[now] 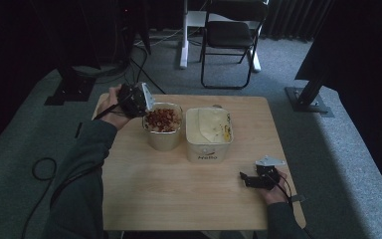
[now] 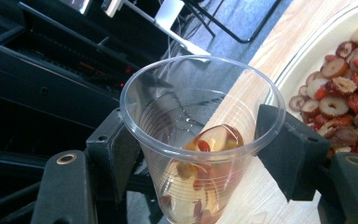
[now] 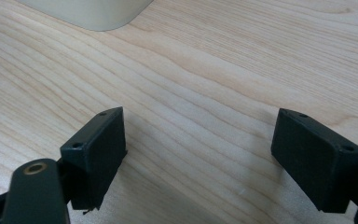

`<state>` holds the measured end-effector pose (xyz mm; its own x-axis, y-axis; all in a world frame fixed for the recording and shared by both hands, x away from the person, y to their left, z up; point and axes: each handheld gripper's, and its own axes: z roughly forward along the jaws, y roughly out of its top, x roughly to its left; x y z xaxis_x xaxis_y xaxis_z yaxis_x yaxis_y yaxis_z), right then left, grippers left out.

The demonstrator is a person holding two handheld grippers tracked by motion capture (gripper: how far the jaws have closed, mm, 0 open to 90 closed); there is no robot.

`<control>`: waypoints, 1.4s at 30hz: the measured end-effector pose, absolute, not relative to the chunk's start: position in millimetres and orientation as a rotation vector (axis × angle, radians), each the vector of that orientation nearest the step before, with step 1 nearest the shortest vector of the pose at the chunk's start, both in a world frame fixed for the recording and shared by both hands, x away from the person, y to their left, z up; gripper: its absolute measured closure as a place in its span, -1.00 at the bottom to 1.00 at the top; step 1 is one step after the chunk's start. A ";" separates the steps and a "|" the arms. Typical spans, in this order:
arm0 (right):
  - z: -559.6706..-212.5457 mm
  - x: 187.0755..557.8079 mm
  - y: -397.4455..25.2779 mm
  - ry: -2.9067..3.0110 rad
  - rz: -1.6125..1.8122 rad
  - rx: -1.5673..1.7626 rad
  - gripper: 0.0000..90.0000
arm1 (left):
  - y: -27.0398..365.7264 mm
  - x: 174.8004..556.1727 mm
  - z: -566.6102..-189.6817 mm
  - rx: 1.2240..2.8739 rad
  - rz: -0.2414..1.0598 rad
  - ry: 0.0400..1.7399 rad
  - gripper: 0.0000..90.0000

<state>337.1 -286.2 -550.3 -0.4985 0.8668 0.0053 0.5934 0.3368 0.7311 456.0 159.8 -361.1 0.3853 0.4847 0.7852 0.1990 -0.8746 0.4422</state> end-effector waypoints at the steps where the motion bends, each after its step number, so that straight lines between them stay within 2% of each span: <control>1: -550.3 337.1 -286.2 2.221 0.969 1.288 -0.61 | 158.9 455.8 -361.6 2.378 1.491 0.598 -0.29; 15: -550.3 337.0 -286.1 2.220 0.969 1.288 -0.61 | 151.4 457.3 -365.6 2.443 1.593 0.512 -0.28; 34: -550.3 337.0 -286.1 2.220 0.969 1.288 -0.61 | 146.4 456.8 -361.8 2.455 1.652 0.463 -0.28; 42: -550.3 337.1 -286.2 2.221 0.969 1.288 -0.61 | 139.5 455.1 -363.3 2.490 1.711 0.388 -0.28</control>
<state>337.1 -286.2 -550.3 -0.4986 0.8668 0.0053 0.5933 0.3368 0.7311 455.1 139.5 -363.3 0.3380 0.2616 0.9041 0.1538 -0.9630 0.2212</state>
